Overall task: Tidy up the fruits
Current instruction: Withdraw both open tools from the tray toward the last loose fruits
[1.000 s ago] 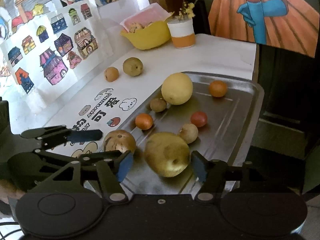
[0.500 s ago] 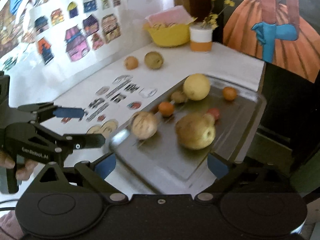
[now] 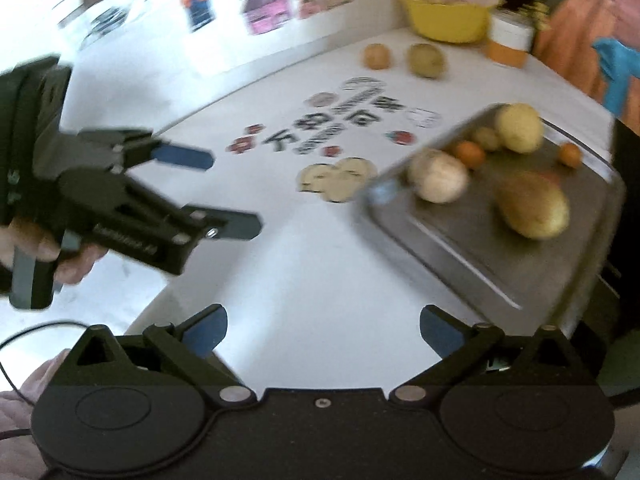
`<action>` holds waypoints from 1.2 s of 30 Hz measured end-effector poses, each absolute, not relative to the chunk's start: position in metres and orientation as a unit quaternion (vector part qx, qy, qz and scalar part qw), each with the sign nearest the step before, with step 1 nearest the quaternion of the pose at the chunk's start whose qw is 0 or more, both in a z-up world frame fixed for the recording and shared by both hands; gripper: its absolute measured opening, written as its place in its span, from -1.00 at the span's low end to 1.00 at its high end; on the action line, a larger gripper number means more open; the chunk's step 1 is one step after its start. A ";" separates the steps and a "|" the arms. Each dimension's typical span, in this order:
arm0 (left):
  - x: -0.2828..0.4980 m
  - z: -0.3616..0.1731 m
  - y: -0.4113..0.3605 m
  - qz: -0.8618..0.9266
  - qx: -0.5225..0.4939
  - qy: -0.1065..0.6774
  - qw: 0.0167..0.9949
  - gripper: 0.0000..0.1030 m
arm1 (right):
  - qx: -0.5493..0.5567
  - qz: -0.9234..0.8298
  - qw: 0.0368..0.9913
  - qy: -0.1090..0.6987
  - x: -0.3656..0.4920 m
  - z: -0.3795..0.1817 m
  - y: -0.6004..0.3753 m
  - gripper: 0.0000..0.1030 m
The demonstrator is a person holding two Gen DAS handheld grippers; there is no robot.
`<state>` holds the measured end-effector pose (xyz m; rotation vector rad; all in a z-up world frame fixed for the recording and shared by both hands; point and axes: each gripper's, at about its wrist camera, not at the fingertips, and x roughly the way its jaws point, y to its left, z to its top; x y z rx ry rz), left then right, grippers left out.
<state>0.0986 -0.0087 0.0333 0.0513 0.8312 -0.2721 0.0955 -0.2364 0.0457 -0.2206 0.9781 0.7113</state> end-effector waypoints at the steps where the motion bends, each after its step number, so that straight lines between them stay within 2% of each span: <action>1: 0.098 0.036 -0.005 -0.123 0.031 0.403 0.906 0.99 | -0.111 0.340 0.814 0.458 0.095 0.047 -0.229 0.98; 7: 0.112 0.053 0.025 -0.041 0.053 0.400 0.914 0.99 | -0.158 0.367 0.797 0.452 0.107 0.053 -0.177 0.98; 12: 0.136 0.071 0.055 0.013 0.017 0.386 0.922 0.99 | -0.178 0.388 0.798 0.425 0.127 0.065 -0.150 0.98; 23: 0.206 0.099 0.063 0.054 -0.019 0.331 0.942 0.99 | -0.198 0.379 0.827 0.365 0.209 0.099 -0.154 0.98; 31: 0.265 0.077 0.046 0.058 -0.014 0.321 0.945 0.99 | -0.131 0.325 0.877 0.328 0.298 0.121 -0.191 0.99; 36: 0.302 0.059 0.038 0.037 -0.018 0.324 0.945 0.99 | -0.073 0.290 0.892 0.338 0.360 0.112 -0.204 0.99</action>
